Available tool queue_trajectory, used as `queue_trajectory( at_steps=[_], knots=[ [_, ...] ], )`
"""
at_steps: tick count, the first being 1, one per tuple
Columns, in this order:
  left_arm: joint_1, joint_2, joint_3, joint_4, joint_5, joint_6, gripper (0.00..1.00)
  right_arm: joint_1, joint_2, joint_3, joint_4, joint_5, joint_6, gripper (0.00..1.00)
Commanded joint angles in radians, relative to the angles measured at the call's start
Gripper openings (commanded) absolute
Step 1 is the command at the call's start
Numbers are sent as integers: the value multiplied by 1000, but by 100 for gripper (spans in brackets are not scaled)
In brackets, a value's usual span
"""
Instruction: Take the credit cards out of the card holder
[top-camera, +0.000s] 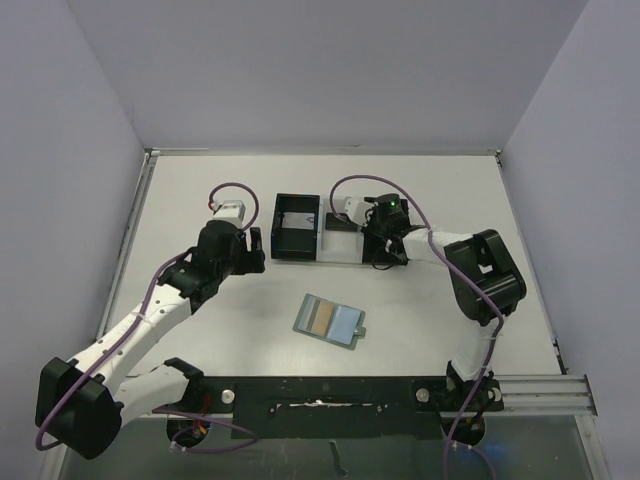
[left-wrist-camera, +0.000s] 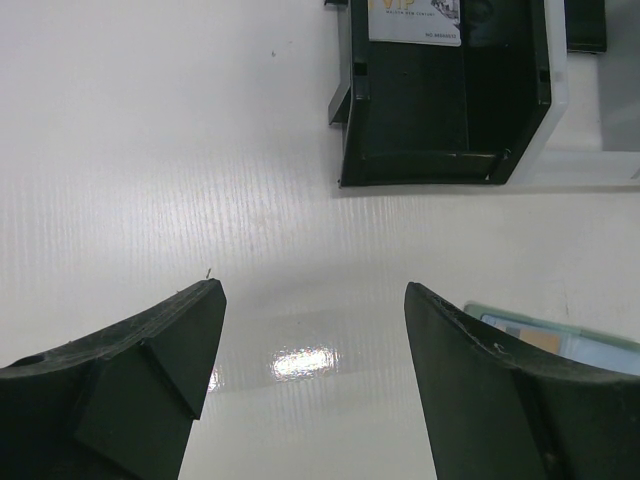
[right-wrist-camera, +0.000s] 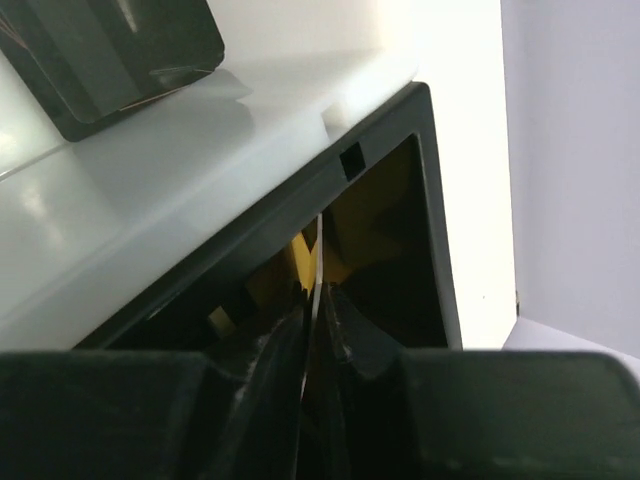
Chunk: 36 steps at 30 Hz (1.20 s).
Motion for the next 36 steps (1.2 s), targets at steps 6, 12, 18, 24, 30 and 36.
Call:
queue_trajectory(
  at_steps=[6,12,18,24,30,36],
  knots=[
    [5,-19,1,52,10,4,72,-16,2,24,21,-6,5,29],
    [5,-20,0,53,17,4,72,-29,-4,40,-25,-25,31,44],
    [6,-18,-4,58,26,6,72,-42,-8,67,-60,-44,73,49],
    [6,-17,-6,62,31,8,72,-46,-21,69,-64,-51,90,52],
    [6,-16,-9,64,36,7,72,-49,-53,60,-74,-89,99,56],
    [6,-16,-11,65,43,11,72,-54,-72,68,-125,-120,106,58]
  ],
)
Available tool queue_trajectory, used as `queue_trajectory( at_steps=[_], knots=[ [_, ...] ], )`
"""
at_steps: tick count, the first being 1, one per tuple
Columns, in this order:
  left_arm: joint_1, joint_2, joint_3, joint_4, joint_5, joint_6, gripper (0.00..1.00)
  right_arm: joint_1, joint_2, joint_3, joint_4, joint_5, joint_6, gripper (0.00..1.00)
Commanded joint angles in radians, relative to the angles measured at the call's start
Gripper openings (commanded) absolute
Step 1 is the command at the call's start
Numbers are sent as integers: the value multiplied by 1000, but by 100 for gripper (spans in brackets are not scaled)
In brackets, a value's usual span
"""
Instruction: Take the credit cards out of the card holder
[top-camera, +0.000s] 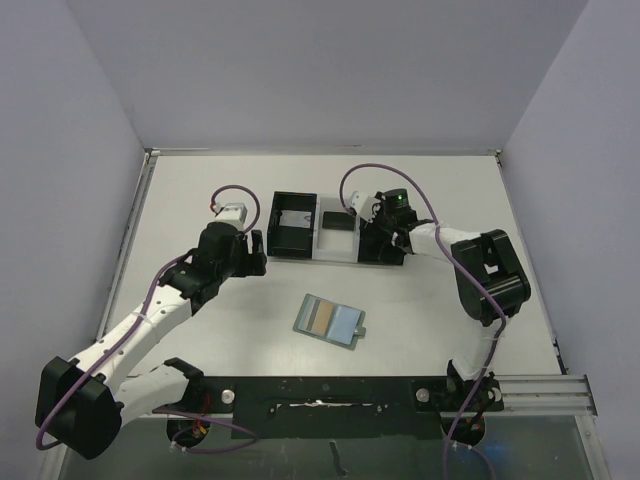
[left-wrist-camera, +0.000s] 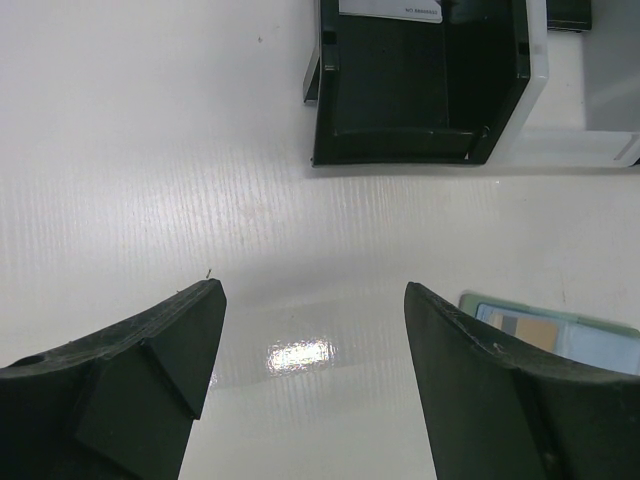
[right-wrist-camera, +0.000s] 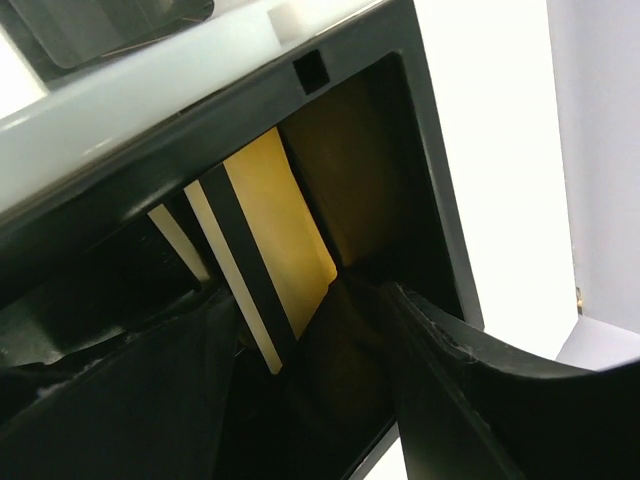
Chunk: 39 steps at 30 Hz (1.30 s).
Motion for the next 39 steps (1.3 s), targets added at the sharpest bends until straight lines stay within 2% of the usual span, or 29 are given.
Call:
queue_trajectory(
  at_steps=[1,5,14,21,24,28,32,36,38,39],
  knots=[
    [6,-17,7,59,16,13,71,-7,-63,34,-53,-53,7,58],
    [6,-19,6,59,24,14,71,-8,-71,37,-85,-84,15,60],
    [6,-20,6,61,32,15,71,-12,-82,34,-50,-51,52,62],
    [8,-17,6,62,34,13,71,-10,-217,-14,106,-116,188,64],
    [8,-16,7,61,38,13,71,-3,-287,-29,124,-116,236,64],
    [8,-22,8,58,40,13,71,16,-435,-120,212,-152,392,65],
    [9,-26,13,54,42,12,71,26,-613,-223,336,-153,670,71],
    [9,-26,34,29,15,8,71,31,-754,-262,268,-141,860,78],
    [9,-26,43,16,1,8,71,30,-815,-274,210,-102,996,87],
    [9,-26,45,13,-4,7,71,28,-848,-280,171,-72,1081,96]
  ],
)
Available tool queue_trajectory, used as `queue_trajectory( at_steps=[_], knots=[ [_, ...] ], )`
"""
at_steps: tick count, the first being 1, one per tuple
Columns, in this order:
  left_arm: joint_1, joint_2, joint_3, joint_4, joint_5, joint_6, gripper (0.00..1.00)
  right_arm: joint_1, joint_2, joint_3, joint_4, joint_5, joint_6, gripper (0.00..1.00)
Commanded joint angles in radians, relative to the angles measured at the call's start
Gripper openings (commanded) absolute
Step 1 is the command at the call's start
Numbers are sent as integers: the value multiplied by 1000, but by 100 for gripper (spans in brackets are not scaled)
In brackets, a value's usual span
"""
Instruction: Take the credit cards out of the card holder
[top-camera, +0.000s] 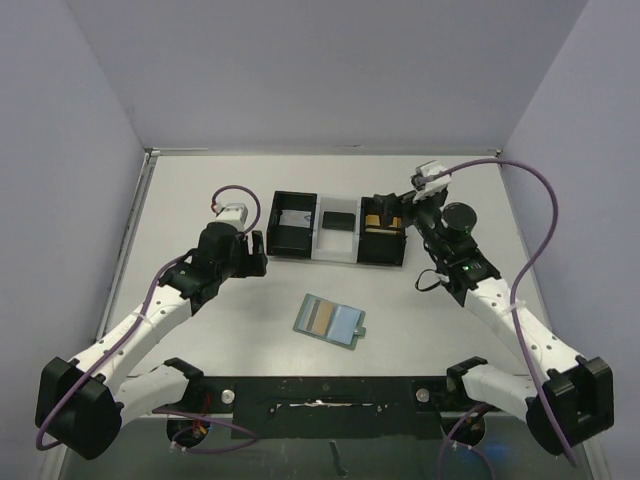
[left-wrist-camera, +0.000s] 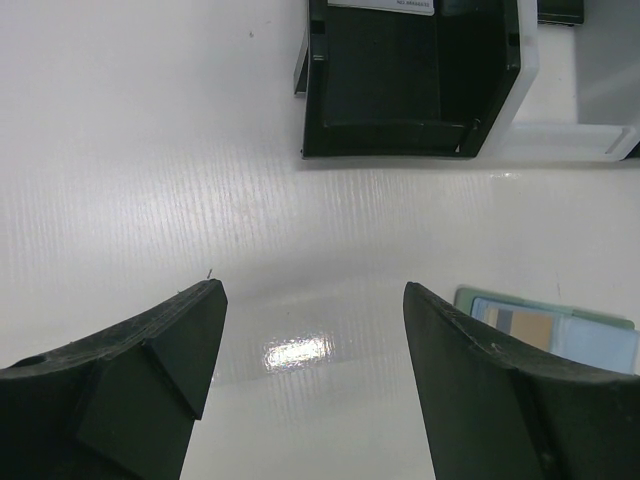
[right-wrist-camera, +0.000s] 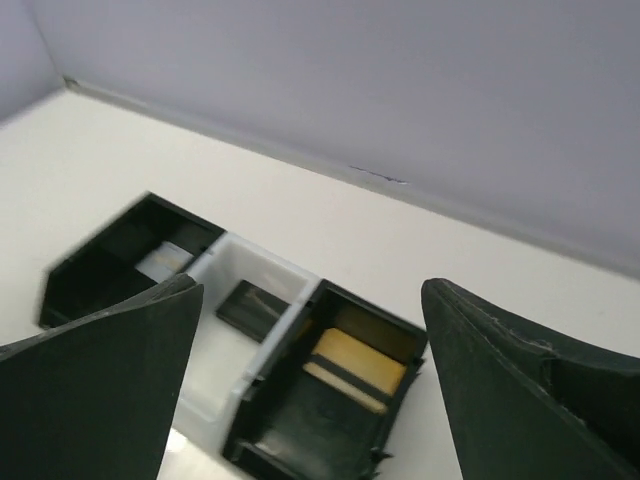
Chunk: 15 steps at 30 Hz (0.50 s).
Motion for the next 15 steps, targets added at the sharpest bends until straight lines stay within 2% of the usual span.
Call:
queue_trajectory(
  at_steps=[1,3,7,8,11,13,15],
  knots=[
    [9,-23,48,12,-32,1,71,0,-138,-23,-73,82,418,98],
    [11,-22,50,10,-27,-3,73,-1,-201,-68,-75,50,509,98],
    [17,-14,52,14,-11,-16,76,-2,-281,-252,138,-34,726,98],
    [20,-11,51,14,-8,-18,76,-3,-283,-263,123,-8,828,98],
    [34,-15,50,17,-16,-24,77,3,-216,-180,-190,62,1010,98],
    [42,-17,47,21,-22,-27,77,47,-160,-124,-285,49,1015,98],
    [46,-17,47,21,-26,-30,77,149,-116,-100,-340,145,1013,98]
  ],
)
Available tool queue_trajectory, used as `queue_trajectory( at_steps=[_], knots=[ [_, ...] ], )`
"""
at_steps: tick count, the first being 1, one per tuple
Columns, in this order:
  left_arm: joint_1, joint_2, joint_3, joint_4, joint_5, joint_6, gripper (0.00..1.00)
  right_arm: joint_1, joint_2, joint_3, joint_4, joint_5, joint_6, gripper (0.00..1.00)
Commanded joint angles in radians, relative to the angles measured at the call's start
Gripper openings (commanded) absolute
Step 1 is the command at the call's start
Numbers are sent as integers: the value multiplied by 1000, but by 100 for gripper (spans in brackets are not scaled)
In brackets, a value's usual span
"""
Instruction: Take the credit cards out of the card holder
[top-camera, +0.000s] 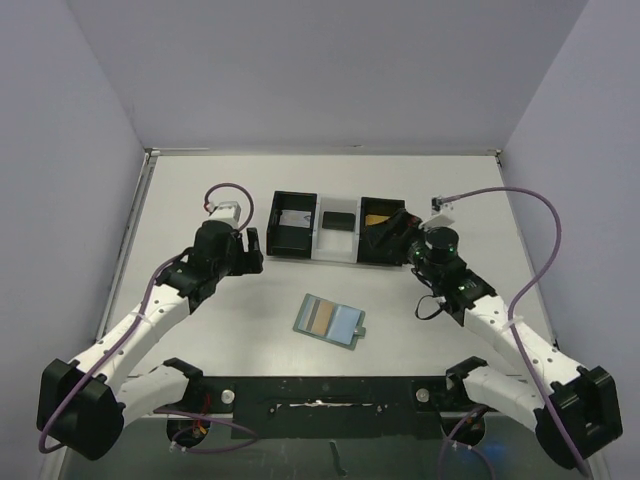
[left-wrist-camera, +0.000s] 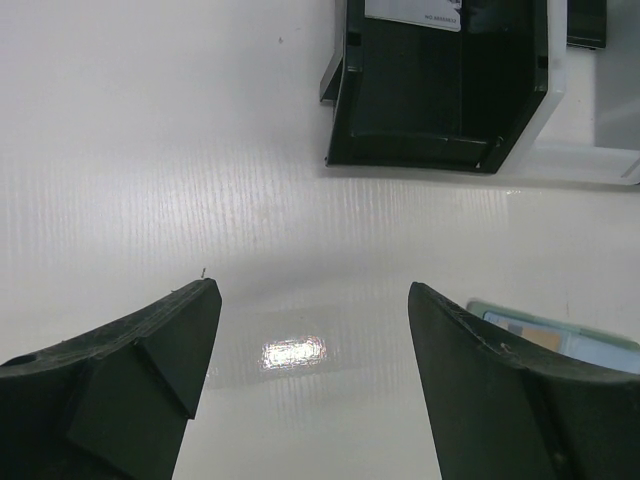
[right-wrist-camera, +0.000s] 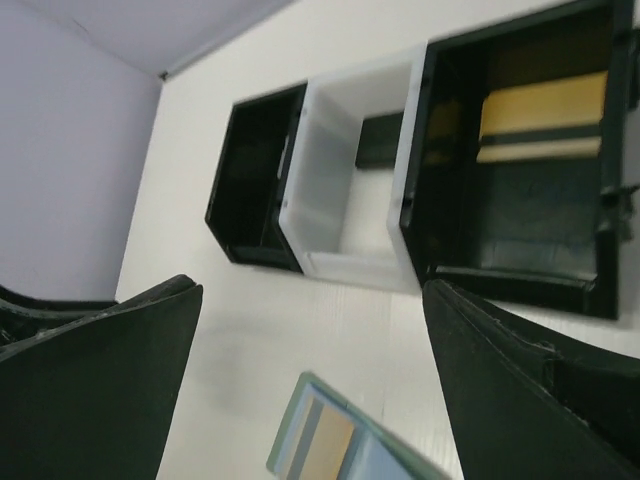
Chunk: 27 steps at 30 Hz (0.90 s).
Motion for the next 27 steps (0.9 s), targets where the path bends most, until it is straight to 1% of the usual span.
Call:
queue_trajectory(
  at_steps=[1,3,5,9,11,13,15,20,21,25,27],
  knots=[
    [16,-15,47,28,-14,-18,77,182,85,106,-192,175,151,98],
    [21,-11,52,29,-28,-21,77,296,127,128,-276,329,203,98],
    [31,-12,51,28,-49,-33,77,407,181,159,-403,458,278,98],
    [51,-6,47,33,-56,-43,77,534,288,203,-466,550,326,98],
    [60,-5,49,34,-55,-44,77,593,326,206,-417,581,322,98],
    [65,-2,49,32,-57,-44,77,637,365,193,-329,563,301,98],
    [67,2,51,35,-53,-44,77,648,416,196,-270,500,281,98],
    [67,12,51,38,-36,-43,77,673,546,267,-352,469,334,100],
    [67,16,50,41,-35,-42,77,677,561,264,-345,461,343,100],
    [72,33,55,44,-9,-43,77,676,581,192,-196,334,340,100],
    [74,39,57,50,2,-43,77,676,597,190,-209,325,355,98]
  ],
)
